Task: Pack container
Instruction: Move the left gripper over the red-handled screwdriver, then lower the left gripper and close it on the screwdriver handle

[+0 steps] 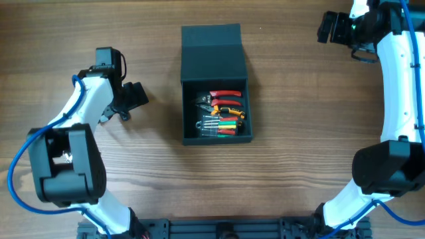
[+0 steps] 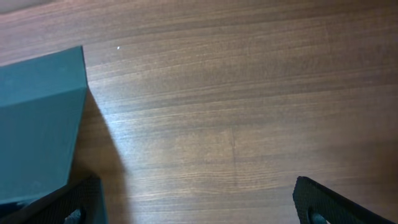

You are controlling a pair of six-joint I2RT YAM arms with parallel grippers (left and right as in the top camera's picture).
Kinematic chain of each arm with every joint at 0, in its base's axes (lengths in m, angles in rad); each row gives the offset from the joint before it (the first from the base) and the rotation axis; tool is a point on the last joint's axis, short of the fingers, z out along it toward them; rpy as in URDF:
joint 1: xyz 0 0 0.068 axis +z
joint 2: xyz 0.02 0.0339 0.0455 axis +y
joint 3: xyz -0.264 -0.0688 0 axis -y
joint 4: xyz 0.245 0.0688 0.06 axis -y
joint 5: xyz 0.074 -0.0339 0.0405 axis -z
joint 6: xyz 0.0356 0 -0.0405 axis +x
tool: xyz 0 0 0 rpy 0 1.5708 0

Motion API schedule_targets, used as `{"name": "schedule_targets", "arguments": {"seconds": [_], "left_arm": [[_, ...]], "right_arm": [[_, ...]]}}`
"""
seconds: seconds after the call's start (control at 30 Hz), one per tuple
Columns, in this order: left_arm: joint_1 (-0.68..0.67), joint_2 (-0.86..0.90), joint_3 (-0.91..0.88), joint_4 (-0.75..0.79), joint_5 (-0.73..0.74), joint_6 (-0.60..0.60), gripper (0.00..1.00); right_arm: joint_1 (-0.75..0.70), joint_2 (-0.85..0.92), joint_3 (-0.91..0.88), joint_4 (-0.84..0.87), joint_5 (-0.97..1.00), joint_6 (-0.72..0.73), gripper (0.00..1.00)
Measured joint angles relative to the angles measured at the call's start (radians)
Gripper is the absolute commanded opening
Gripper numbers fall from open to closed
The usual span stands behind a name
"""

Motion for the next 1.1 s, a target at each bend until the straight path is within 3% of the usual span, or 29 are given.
{"name": "schedule_targets", "arguments": {"seconds": [1.1], "left_arm": [[0.066,0.067,0.000,0.069,0.076,-0.001,1.00]], "right_arm": [[0.000,0.000,0.000,0.031,0.000,-0.023,1.00]]}}
